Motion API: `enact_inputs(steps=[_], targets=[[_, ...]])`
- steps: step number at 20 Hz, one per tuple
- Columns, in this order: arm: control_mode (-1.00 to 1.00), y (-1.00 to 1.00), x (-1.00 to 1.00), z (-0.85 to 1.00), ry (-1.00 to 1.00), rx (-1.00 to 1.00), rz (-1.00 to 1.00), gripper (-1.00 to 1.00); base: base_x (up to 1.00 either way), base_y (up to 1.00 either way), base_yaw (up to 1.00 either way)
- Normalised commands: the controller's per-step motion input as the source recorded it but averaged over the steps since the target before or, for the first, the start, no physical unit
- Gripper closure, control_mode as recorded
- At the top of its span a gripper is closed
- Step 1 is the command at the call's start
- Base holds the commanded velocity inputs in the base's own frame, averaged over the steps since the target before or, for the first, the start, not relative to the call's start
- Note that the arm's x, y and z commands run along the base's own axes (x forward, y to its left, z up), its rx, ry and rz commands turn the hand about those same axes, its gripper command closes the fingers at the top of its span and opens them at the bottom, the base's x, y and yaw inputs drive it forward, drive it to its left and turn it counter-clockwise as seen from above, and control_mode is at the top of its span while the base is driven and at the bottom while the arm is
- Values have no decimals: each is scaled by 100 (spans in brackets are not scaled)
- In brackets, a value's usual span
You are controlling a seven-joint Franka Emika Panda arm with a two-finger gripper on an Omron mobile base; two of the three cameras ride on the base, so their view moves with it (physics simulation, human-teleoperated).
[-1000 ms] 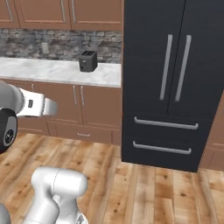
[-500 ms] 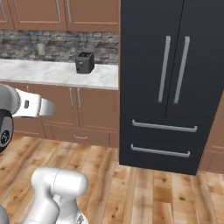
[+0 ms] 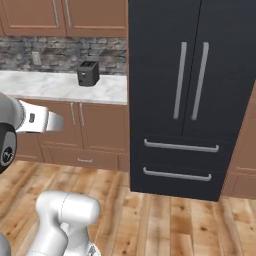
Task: Place one of the steaks on the plate and the other in the bowl. Then place the bowl in the fridge.
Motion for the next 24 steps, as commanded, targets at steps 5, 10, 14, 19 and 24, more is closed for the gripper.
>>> enact_inputs(steps=[5,10,14,19,24], targets=[[100,0,0,0,0,0,0,-100,85,-16,4],[100,0,0,0,0,0,0,-100,100,76,-3],[100,0,0,0,0,0,0,-100,55,-75,0],[100,0,0,0,0,0,0,-100,-22,-100,0],[100,0,0,0,0,0,0,-100,-16,-100,0]])
